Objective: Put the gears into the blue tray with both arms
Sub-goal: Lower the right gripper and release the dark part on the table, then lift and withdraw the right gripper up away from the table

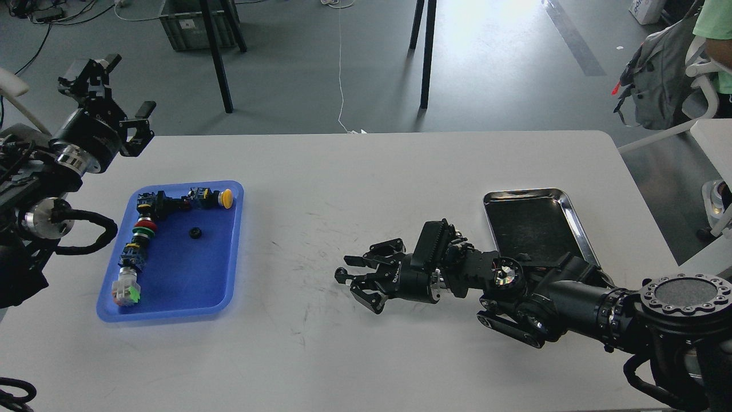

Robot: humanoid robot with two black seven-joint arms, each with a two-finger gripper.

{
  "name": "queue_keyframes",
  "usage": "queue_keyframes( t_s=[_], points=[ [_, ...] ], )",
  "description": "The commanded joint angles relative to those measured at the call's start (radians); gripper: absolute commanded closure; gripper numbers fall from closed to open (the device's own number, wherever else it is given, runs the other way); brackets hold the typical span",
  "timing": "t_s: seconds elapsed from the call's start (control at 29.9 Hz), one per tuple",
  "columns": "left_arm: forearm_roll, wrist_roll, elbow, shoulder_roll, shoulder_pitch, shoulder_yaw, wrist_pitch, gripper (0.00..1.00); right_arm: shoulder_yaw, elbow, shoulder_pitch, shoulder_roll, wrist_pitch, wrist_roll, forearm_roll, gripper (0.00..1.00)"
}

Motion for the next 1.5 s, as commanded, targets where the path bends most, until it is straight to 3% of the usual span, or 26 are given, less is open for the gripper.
queue_keyframes(
  t_s=[0.0,0.27,0.37,0.6,0.7,0.8,0.94,1.07,1.47],
  points=[
    [0.001,0.0,0.0,0.001,-0.001,0.0,0.0,0.01,0.003,0.0,0.001,0.0,-0.004,0.0,0.001,0.51],
    [0.004,0.0,-0.001,-0.002,0.007,0.001,0.0,0.01,0.049,-0.004,0.004,0.0,-0.007,0.0,0.002,0.46],
    [-0.001,0.0,-0.001,-0.002,0.002,-0.015,0.0,0.01,0.123,-0.004,0.011,0.0,0.002,0.0,0.021,0.37],
    [-0.004,0.0,-0.008,-0.012,0.002,-0.017,0.0,0.01,0.155,-0.009,0.112,0.0,0.01,0.0,0.289,0.34],
    [-0.004,0.0,-0.006,-0.035,-0.001,-0.017,0.0,0.01,0.154,-0.009,0.163,0.0,0.029,0.0,0.412,0.25],
    [0.001,0.0,-0.006,-0.048,-0.005,-0.005,0.0,0.01,0.154,-0.012,0.201,0.0,0.046,0.0,0.487,0.24],
    [0.005,0.0,-0.008,-0.063,-0.01,0.0,0.0,0.01,0.158,-0.02,0.25,0.0,0.095,0.0,0.586,0.19],
    [0.008,0.0,-0.012,-0.085,-0.013,0.0,0.0,0.01,0.161,-0.021,0.301,-0.084,0.141,0.0,0.724,0.16],
    [0.01,0.0,-0.06,-0.086,-0.056,0.05,0.0,0.01,0.163,-0.122,0.35,-0.274,0.414,0.0,1.079,0.13]
  ],
)
